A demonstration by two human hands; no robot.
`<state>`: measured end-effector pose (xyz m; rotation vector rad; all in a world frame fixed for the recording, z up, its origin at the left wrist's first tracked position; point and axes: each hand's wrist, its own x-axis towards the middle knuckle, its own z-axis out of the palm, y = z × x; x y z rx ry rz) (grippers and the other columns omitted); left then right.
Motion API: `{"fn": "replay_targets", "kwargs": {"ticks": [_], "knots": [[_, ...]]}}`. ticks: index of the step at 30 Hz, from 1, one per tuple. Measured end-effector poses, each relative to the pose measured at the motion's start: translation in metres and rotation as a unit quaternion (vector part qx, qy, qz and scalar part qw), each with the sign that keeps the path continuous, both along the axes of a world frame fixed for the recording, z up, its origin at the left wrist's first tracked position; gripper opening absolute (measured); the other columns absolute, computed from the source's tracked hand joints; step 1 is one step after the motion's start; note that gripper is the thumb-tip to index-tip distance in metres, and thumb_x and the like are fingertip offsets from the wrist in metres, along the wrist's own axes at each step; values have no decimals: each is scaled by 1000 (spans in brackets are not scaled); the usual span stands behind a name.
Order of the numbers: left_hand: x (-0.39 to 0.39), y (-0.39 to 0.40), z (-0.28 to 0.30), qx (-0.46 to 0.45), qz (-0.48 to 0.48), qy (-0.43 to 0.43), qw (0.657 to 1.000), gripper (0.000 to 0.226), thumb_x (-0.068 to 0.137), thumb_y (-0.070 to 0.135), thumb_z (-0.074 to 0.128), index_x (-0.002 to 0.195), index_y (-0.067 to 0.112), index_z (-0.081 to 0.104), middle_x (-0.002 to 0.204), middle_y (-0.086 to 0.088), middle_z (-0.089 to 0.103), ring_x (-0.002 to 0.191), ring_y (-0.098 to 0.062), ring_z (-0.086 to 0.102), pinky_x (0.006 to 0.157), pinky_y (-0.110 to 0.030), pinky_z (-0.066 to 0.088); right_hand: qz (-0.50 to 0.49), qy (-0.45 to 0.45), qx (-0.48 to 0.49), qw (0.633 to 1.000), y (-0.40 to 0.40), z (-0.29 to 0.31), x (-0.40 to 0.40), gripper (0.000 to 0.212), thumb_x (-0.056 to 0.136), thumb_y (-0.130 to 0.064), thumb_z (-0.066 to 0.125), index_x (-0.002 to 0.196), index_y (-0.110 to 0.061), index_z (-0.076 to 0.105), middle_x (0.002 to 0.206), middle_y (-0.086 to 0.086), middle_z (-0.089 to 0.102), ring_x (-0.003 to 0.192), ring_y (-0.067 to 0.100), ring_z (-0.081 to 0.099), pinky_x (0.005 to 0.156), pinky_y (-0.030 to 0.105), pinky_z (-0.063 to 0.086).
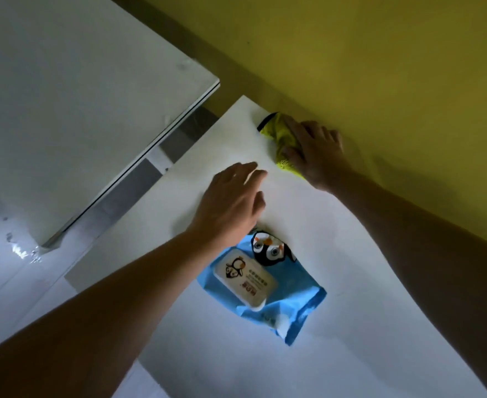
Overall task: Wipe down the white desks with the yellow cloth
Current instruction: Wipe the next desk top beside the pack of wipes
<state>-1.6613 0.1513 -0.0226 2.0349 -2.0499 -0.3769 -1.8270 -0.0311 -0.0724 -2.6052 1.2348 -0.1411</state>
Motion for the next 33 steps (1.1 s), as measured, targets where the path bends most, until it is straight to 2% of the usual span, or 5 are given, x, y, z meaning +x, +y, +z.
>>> {"fn": "replay_targets", "kwargs": {"ticks": [5,9,14,23,33], "knots": [[-7,-41,-28,143,-44,-101,984,82,106,63,33,167,19,1,175,-13,-4,160,-40,3,131,-54,6,-55,-76,20,995,-11,1,59,60,102,-49,36,151,-14,39,131,21,51,118,43,52,101,47,40],[6,-38,-33,157,-71,-82,982,95,100,73,35,166,27,-15,171,-10,-27,160,-35,-14,130,-50,-6,-60,-74,77,992,-40,9,130,52,107,-44,37,152,-20,34,140,18,46,127,39,47,103,44,38],[6,-35,-33,150,-72,-75,983,99,98,76,37,165,28,-16,171,-9,-28,160,-34,-15,131,-48,-6,-85,-94,85,988,-38,9,127,49,107,-46,36,147,-18,40,135,15,49,123,35,49,97,42,40],[1,-29,-40,133,-74,-56,987,100,89,80,24,167,27,-11,173,-11,-20,161,-37,-9,131,-52,-2,-158,-30,43,986,27,3,-42,63,101,-58,24,138,-13,46,125,16,52,111,36,52,92,43,41],[-1,-30,-35,126,-60,-52,989,102,94,75,45,168,25,-3,175,-10,-12,161,-37,-4,131,-52,1,-151,-69,62,984,-13,0,78,46,104,-46,37,139,-18,47,125,11,54,115,33,55,94,39,43]]}}
